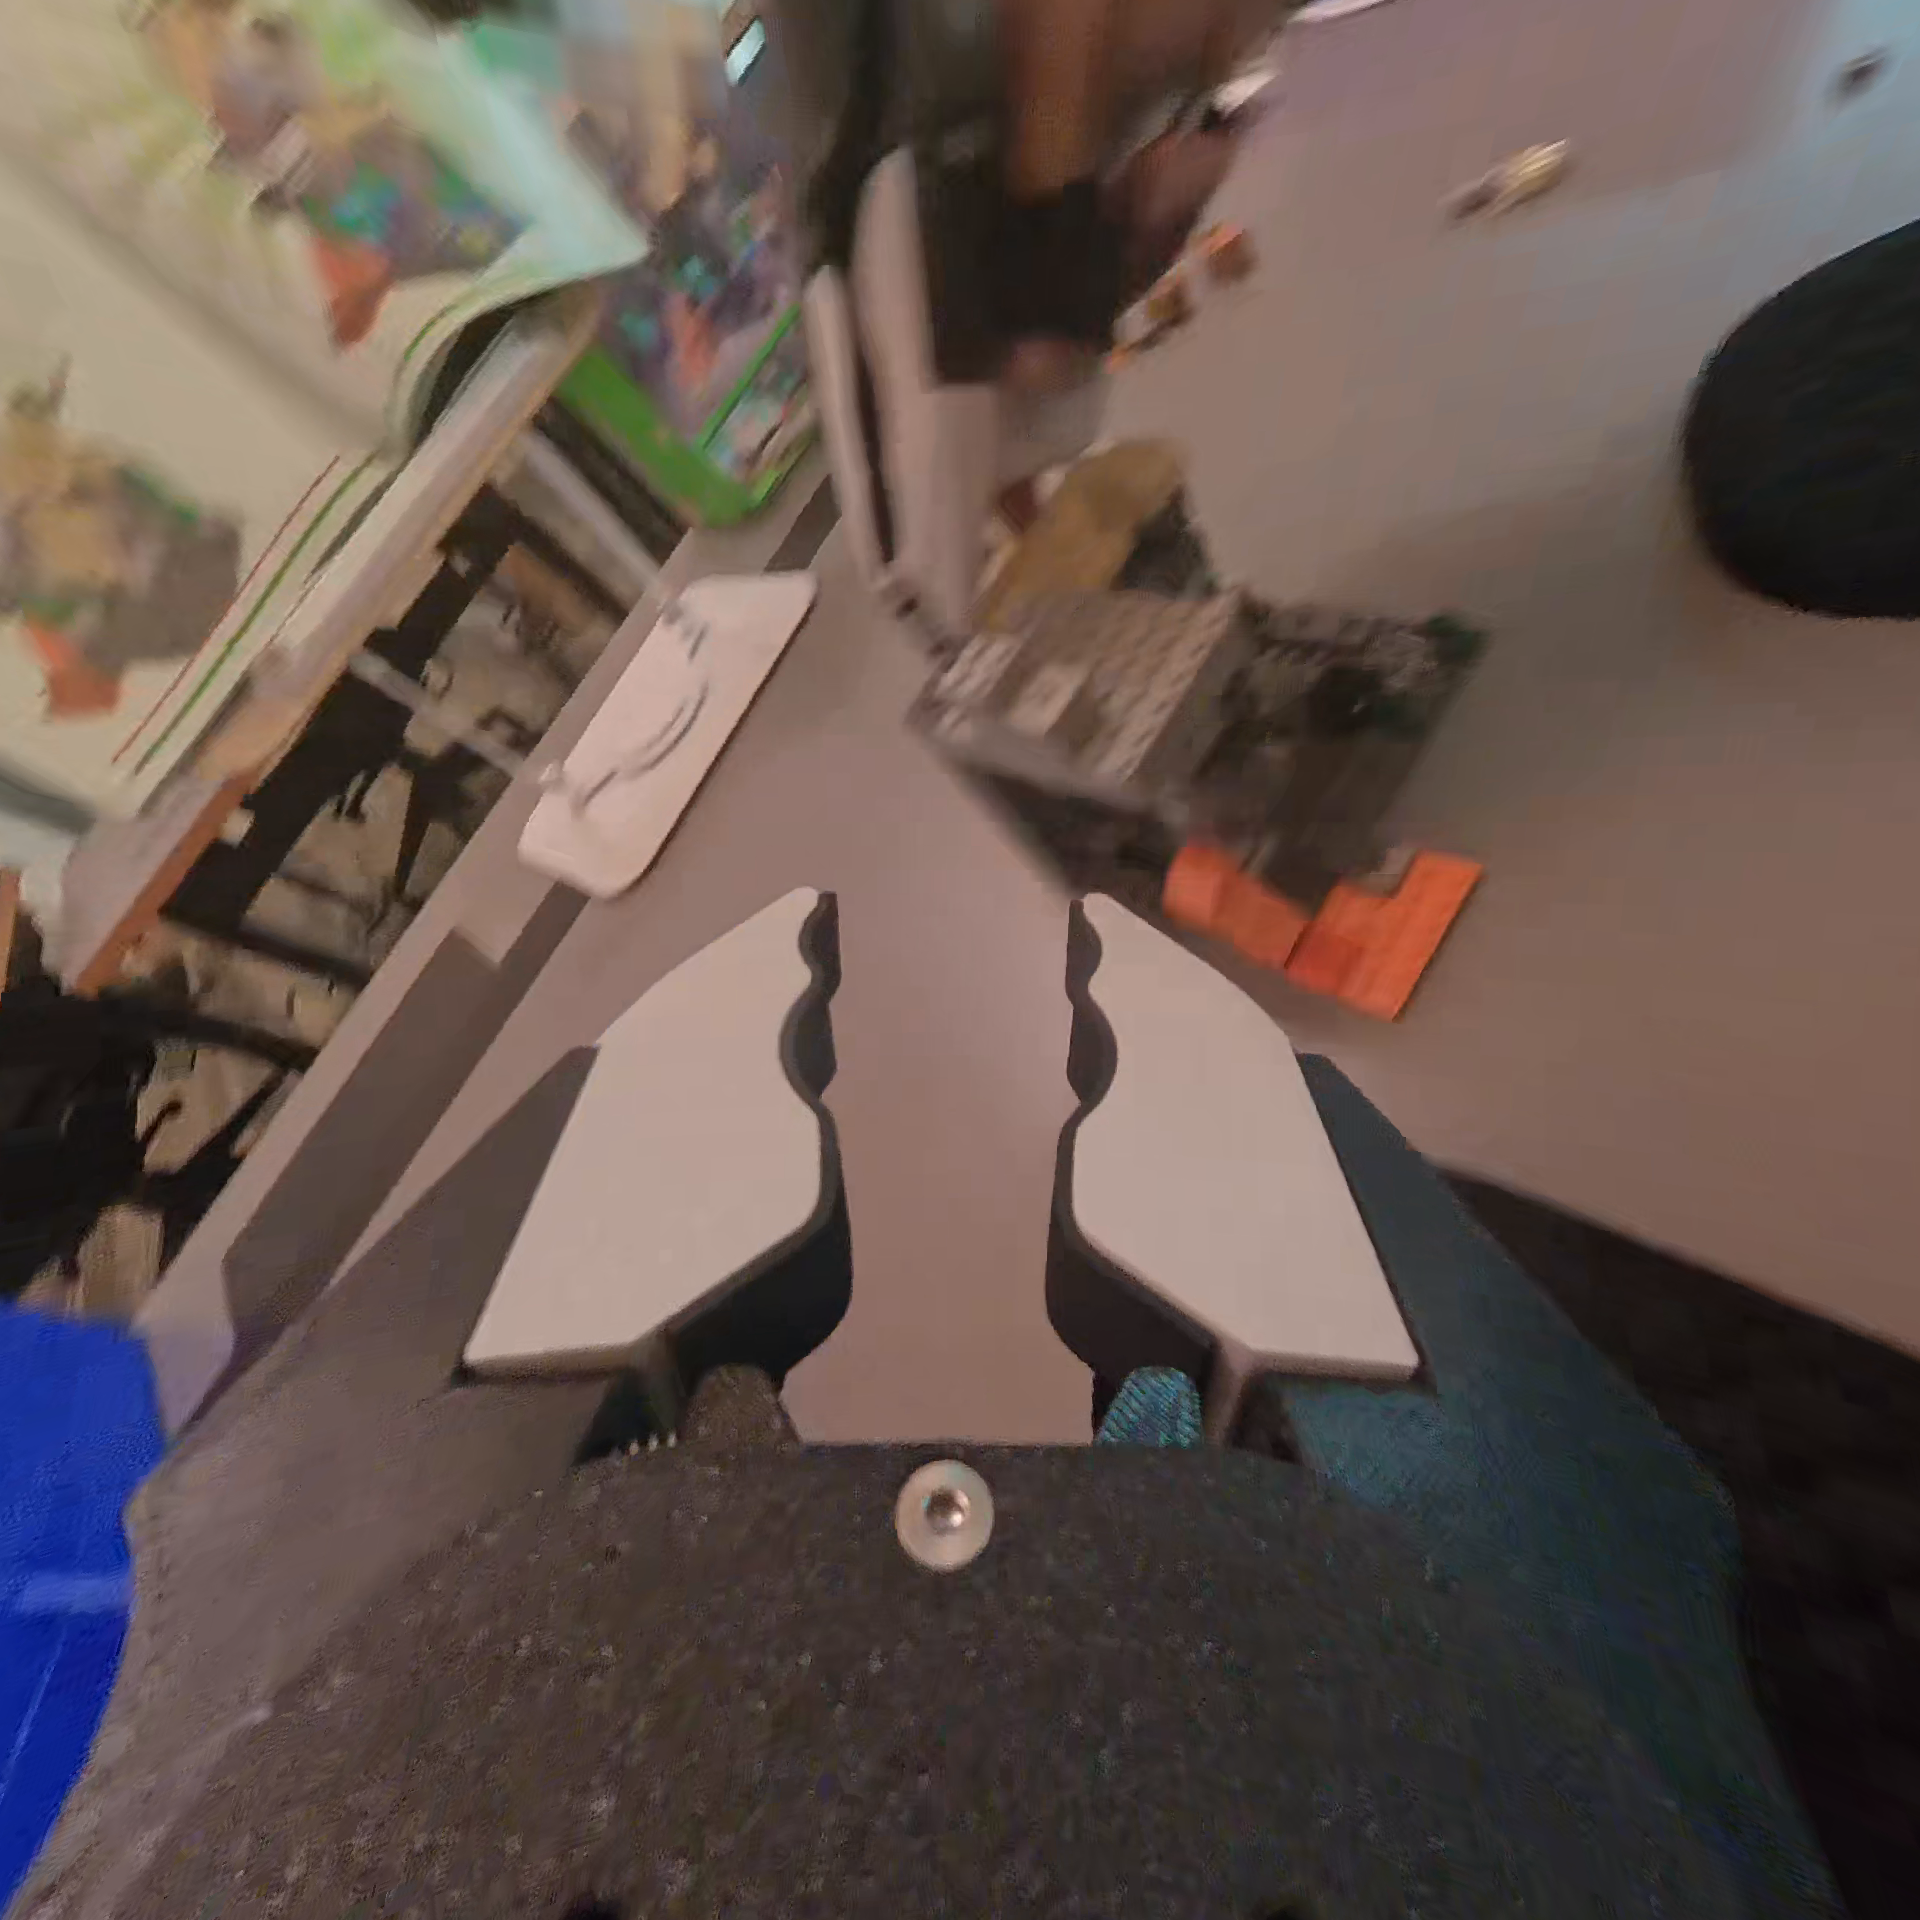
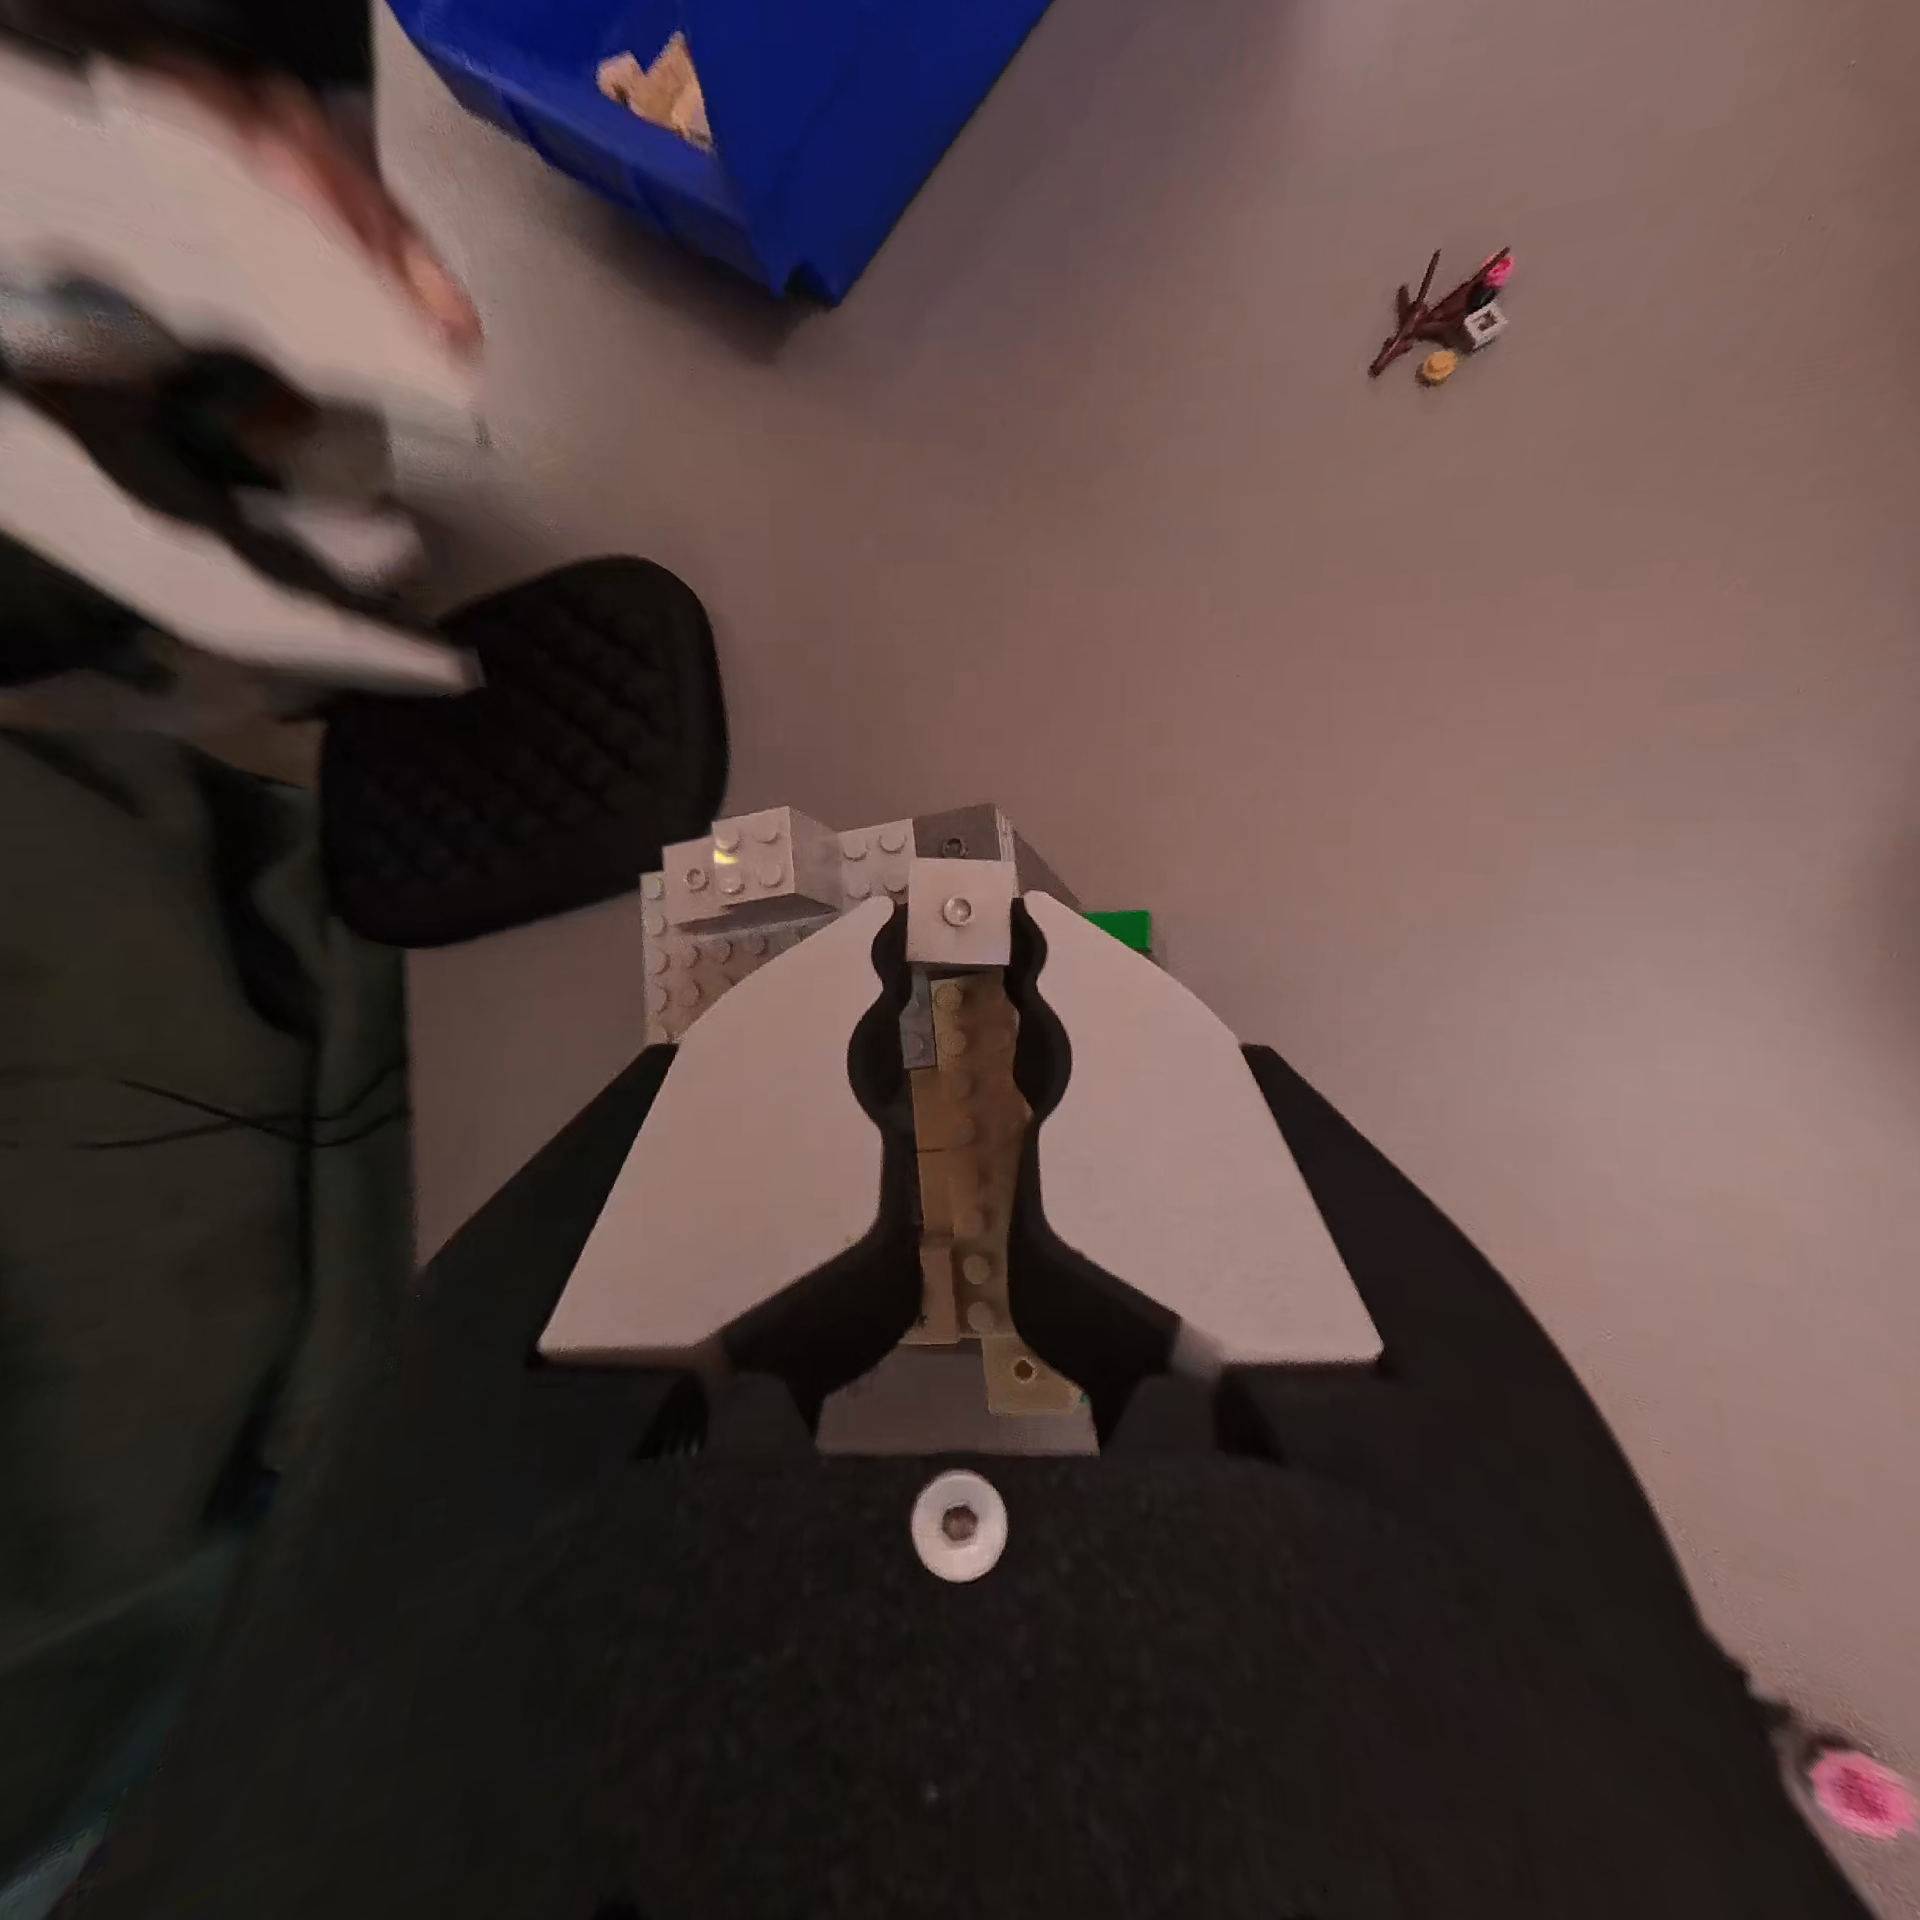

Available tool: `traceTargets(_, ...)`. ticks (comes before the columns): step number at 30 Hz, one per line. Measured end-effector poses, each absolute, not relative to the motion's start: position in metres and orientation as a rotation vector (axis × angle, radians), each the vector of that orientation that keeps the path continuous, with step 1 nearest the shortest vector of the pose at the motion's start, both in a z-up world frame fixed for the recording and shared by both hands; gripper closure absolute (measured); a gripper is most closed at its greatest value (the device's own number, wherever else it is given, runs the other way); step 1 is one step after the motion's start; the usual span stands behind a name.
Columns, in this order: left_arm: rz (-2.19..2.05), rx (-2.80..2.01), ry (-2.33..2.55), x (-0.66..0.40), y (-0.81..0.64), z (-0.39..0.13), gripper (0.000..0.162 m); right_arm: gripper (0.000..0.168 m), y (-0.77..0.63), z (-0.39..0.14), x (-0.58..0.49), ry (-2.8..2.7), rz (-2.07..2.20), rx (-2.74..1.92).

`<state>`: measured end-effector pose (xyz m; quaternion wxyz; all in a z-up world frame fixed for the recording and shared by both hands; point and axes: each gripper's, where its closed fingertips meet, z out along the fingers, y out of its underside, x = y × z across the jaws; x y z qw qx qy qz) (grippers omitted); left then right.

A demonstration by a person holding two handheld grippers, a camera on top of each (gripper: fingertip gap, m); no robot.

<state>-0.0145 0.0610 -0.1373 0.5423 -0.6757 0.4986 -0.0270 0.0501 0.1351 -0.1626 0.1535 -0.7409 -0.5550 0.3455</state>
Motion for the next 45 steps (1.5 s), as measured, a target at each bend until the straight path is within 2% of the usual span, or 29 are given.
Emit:
traceTargets(4, -0.118, -1.493, 1.319, 0.049, 0.055, -0.153, 0.125, 0.151, 0.143, -0.139, 0.048, -1.398, 1.233, -2.104)
traceTargets(8, -0.035, -1.518, 1.381, 0.066, 0.071, -0.173, 0.133, 0.151, 0.141, -0.106, 0.055, -1.297, 1.365, -1.975)
traceTargets(22, 0.098, -1.52, 1.374, 0.079, 0.151, -0.175, 0.138, 0.151, 0.11, -0.066, 0.088, -1.136, 1.337, -1.711)
traceTargets(28, -0.179, -1.364, 1.175, 0.08, 0.114, -0.115, 0.136, 0.151, 0.088, -0.074, 0.096, -1.027, 1.421, -1.636)
traceTargets(32, -0.148, -1.171, 1.124, 0.077, 0.076, -0.081, 0.133, 0.151, 0.063, -0.08, 0.086, -0.93, 1.612, -1.584)
traceTargets(38, -0.04, -0.965, 1.132, 0.08, 0.025, -0.07, 0.134, 0.151, 0.023, -0.067, 0.069, -0.692, 1.998, -1.435)
traceTargets(45, 0.054, -0.876, 1.126, 0.081, -0.006, -0.067, 0.144, 0.151, -0.017, -0.066, 0.053, -0.695, 2.095, -1.346)
